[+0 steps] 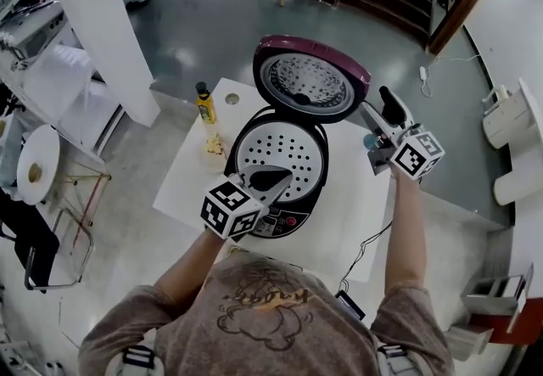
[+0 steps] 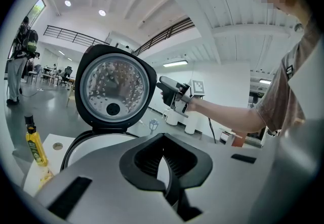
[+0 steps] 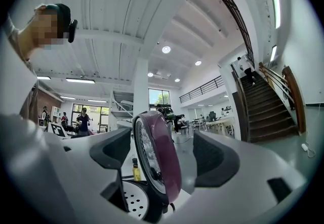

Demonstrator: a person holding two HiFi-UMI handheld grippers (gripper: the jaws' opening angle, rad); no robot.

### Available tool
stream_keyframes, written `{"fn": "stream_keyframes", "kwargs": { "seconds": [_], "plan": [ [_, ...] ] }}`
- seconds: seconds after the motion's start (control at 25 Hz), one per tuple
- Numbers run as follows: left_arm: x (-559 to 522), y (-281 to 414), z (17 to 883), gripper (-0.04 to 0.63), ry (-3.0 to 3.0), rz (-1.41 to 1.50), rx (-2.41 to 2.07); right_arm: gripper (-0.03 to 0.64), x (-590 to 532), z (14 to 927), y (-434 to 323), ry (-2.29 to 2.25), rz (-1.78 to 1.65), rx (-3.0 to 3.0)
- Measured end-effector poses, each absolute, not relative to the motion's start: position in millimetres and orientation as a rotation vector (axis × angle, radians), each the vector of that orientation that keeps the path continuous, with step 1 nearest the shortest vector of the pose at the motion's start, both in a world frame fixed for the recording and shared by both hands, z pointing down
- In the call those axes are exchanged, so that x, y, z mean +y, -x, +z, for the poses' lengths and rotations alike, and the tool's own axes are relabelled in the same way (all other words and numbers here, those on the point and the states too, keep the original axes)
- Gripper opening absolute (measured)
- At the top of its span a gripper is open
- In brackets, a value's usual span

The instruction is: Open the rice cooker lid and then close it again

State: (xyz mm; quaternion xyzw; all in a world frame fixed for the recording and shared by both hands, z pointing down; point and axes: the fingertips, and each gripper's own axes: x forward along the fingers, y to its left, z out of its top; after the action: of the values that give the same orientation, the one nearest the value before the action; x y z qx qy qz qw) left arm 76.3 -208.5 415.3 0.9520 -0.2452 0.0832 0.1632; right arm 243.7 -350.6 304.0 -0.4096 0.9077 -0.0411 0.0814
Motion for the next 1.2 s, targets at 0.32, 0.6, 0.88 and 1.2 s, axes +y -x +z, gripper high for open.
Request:
{"fn": "stream_keyframes", "kwargs": {
  "seconds": [0.32,0.6,0.88,1.2],
  "plan": [
    [-207,-70,419,0.020,-2.698,0.239,-0.717,0.387,-367,303,-225,1.178,-0.137,2.749],
    [-209,-64,420,0.020,-2.686,0.231,-0.734,0.387,-374,304,-211,1.147,-0.147,2.781],
    [-209,-61,419,0.020,-2.679,0.220,-0.744,0.377,-371,301,-202,1.124,-0.126,2.808],
    [-207,-56,419,0.020,-2.665,0.205,-0.754,0.365,-368,302,-199,1.113,-0.112,2.844]
  ]
}}
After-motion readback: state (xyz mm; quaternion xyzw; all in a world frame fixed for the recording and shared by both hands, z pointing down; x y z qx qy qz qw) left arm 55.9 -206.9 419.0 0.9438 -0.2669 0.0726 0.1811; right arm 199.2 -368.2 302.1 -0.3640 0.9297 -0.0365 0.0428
